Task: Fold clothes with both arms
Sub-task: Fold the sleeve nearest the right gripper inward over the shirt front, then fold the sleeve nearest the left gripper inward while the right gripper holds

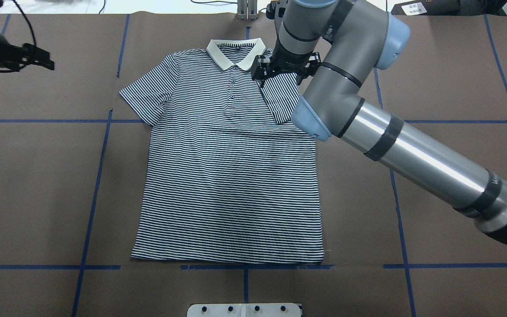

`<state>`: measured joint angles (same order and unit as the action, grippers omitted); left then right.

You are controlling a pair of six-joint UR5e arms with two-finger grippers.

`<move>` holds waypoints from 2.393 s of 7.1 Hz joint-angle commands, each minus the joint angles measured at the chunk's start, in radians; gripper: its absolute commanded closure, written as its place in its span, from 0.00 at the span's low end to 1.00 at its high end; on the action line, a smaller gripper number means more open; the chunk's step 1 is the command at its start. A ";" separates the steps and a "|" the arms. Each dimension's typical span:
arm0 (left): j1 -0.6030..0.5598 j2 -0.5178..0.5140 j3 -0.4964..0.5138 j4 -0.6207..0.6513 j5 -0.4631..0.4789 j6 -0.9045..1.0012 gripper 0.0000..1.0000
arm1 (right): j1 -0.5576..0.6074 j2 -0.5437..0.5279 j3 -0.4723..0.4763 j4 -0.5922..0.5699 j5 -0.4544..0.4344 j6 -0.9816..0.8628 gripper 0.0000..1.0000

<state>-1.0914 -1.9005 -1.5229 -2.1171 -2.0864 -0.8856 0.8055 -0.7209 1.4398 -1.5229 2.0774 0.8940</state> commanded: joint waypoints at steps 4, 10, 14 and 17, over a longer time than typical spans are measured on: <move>0.214 -0.230 0.292 -0.101 0.277 -0.294 0.02 | 0.024 -0.112 0.160 -0.073 0.007 0.002 0.00; 0.260 -0.256 0.363 -0.115 0.321 -0.292 0.09 | 0.023 -0.112 0.146 -0.063 0.006 0.005 0.00; 0.255 -0.250 0.363 -0.113 0.321 -0.265 0.30 | 0.023 -0.110 0.145 -0.063 0.004 0.005 0.00; 0.255 -0.255 0.363 -0.107 0.322 -0.272 0.83 | 0.021 -0.112 0.142 -0.063 0.004 0.008 0.00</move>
<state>-0.8368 -2.1522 -1.1597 -2.2269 -1.7645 -1.1535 0.8277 -0.8323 1.5830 -1.5861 2.0816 0.8998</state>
